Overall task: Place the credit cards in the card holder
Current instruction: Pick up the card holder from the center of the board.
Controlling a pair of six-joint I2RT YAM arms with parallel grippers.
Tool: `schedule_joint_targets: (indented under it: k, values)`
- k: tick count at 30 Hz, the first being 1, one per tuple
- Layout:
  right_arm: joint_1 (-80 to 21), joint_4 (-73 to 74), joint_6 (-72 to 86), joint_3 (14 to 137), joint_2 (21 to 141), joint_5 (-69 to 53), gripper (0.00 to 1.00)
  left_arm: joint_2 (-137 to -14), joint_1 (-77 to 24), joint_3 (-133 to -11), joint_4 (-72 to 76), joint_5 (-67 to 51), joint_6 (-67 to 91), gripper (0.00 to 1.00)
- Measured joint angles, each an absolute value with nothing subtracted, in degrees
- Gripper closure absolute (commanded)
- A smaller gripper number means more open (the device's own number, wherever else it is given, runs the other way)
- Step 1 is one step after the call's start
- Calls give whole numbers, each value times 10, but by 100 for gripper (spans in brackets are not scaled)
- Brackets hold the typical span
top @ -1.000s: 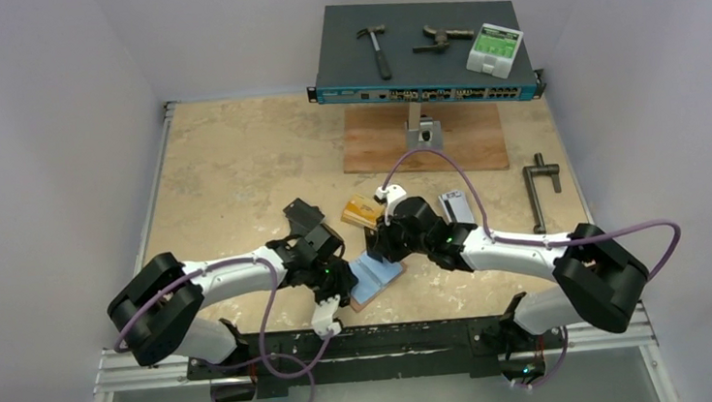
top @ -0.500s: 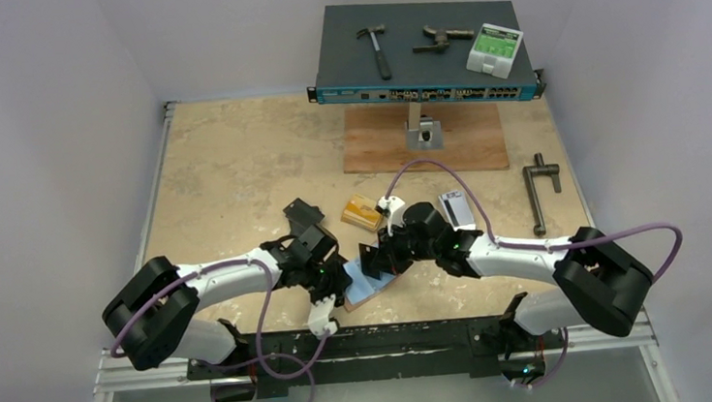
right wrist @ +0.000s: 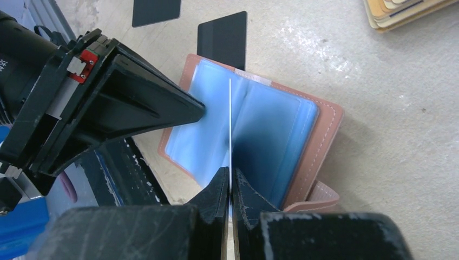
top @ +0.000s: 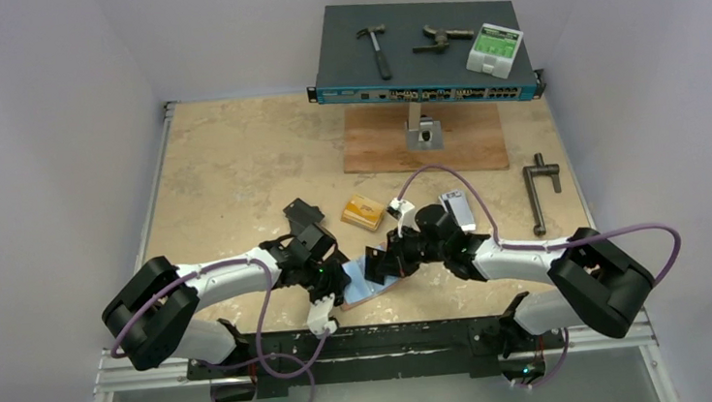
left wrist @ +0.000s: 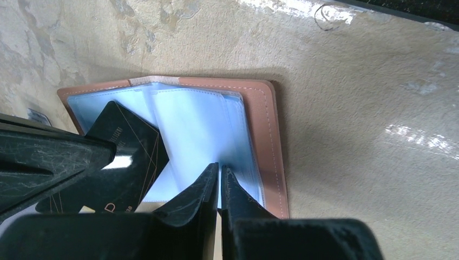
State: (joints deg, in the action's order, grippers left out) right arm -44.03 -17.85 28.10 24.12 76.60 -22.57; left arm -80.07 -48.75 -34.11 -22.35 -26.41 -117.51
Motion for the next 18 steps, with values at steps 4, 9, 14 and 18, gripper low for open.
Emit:
schedule_joint_targets:
  k: [4, 9, 14, 18]
  values:
    - [-417, -186, 292, 229, 766, -244, 100, -800, -488, -340, -223, -263, -1175, 95]
    - [-401, -199, 303, 221, 765, -264, 100, -799, -488, -338, -223, -262, -1175, 95]
    - [-401, -221, 311, 212, 768, -273, 100, -799, -488, -338, -221, -262, -1175, 96]
    - [-400, -238, 319, 208, 780, -287, 100, -799, -488, -338, -220, -262, -1175, 96]
